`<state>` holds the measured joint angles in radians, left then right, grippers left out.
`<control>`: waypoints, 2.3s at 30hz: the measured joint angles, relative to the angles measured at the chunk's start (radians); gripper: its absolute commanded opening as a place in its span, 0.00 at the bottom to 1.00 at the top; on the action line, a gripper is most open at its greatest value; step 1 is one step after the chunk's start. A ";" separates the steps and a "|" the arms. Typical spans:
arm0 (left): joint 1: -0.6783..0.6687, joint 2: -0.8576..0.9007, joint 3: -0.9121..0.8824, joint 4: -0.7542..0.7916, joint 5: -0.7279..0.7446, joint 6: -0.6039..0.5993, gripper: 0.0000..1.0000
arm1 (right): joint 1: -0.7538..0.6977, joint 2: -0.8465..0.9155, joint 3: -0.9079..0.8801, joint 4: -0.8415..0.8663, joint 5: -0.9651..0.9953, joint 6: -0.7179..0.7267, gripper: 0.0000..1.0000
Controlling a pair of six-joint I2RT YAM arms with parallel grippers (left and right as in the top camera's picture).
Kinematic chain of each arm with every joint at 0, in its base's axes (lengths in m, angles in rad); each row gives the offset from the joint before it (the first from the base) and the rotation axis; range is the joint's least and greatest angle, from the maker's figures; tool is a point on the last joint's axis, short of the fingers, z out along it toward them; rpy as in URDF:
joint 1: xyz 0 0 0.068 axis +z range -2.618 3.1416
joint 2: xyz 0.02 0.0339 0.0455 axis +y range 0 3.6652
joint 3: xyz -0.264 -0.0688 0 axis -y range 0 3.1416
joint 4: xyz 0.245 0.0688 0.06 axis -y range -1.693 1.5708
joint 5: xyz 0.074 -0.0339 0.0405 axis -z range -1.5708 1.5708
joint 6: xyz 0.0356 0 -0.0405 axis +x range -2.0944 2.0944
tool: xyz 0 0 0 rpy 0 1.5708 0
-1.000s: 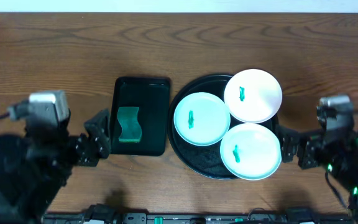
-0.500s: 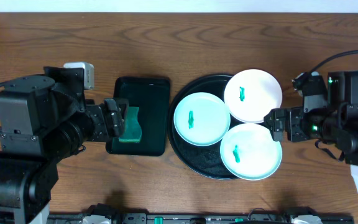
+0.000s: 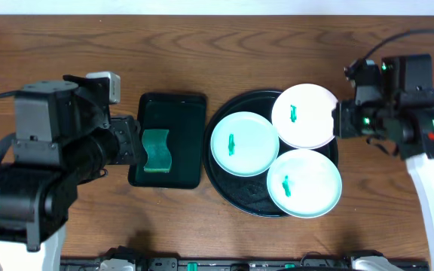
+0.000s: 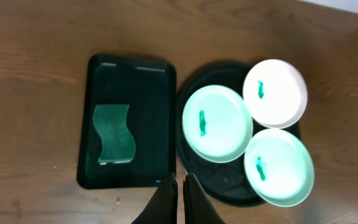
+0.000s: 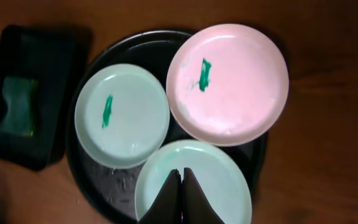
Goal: Clean dirty plates on tray and stack at the side
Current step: 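Raise both arms and move them toward the trays, then move the right gripper over the pink plate's near rim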
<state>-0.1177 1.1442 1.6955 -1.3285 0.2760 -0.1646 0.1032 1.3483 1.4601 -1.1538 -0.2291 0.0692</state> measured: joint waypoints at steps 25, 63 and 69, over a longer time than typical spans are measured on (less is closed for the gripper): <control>0.000 0.042 -0.003 -0.060 -0.020 -0.058 0.14 | 0.008 0.184 0.000 -0.126 0.013 0.054 0.64; 0.000 0.172 -0.202 0.003 -0.095 -0.069 0.26 | 0.216 0.184 -0.250 0.294 0.137 0.243 0.52; 0.000 0.172 -0.202 0.046 -0.134 -0.065 0.49 | 0.217 0.184 -0.332 0.478 0.186 0.263 0.99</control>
<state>-0.1177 1.3159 1.4933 -1.2823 0.1417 -0.2295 0.3202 1.5322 1.1282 -0.6754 -0.0433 0.3325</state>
